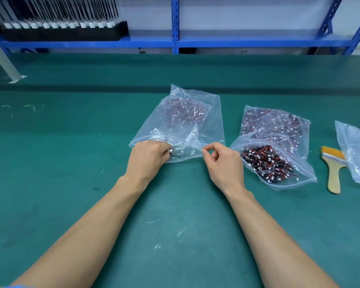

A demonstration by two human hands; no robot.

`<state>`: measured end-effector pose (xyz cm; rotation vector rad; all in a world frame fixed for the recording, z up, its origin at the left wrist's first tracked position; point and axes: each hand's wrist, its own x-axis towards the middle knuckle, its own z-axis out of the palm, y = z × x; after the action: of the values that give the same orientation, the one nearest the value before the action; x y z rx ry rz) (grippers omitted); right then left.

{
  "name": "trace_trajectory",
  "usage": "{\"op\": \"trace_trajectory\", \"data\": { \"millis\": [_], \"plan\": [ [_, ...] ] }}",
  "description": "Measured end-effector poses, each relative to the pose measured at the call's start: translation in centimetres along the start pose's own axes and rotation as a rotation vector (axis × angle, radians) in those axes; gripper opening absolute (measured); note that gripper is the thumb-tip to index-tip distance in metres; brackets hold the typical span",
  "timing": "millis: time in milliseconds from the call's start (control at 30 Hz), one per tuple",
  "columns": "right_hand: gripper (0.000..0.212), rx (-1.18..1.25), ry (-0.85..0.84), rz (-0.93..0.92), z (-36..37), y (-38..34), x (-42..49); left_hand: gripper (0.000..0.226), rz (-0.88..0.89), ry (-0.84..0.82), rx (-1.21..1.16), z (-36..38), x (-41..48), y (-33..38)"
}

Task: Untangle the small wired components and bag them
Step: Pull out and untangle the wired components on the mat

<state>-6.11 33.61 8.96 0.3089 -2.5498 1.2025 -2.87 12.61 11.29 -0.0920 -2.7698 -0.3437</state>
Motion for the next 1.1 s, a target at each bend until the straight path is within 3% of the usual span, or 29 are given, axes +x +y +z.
{"op": "trace_trajectory", "data": {
  "millis": [233, 333, 500, 633, 733, 900, 1100],
  "plan": [
    [0.009, 0.01, 0.0, 0.01, 0.0, 0.1, 0.2, 0.016, 0.195, 0.204, -0.384, -1.1, -2.9, 0.1],
    [0.01, 0.014, -0.001, 0.013, 0.1, 0.1, 0.2, 0.016, 0.109, 0.111, -0.541, -1.9, -4.2, 0.4],
    [0.012, 0.013, -0.001, 0.012, 0.2, 0.0, 0.1, 0.04, 0.015, -0.117, -0.517, -3.8, -5.6, 0.1],
    [0.013, 0.017, -0.003, 0.018, 0.2, 0.0, 0.1, 0.025, -0.008, -0.122, -0.593, -4.3, -5.2, 0.4],
    [0.012, 0.023, -0.005, 0.025, 0.2, 0.0, 0.1, 0.019, -0.029, -0.12, -0.474, -3.7, -3.9, 0.6],
    [0.009, 0.023, -0.002, 0.017, 0.1, 0.1, 0.0, 0.027, -0.101, -0.179, 0.06, -1.1, -0.6, 2.2],
    [0.008, 0.029, 0.011, -0.017, 0.1, -0.2, -0.1, 0.015, -0.181, -0.141, 0.176, 0.0, 1.2, 2.4]
  ]
}}
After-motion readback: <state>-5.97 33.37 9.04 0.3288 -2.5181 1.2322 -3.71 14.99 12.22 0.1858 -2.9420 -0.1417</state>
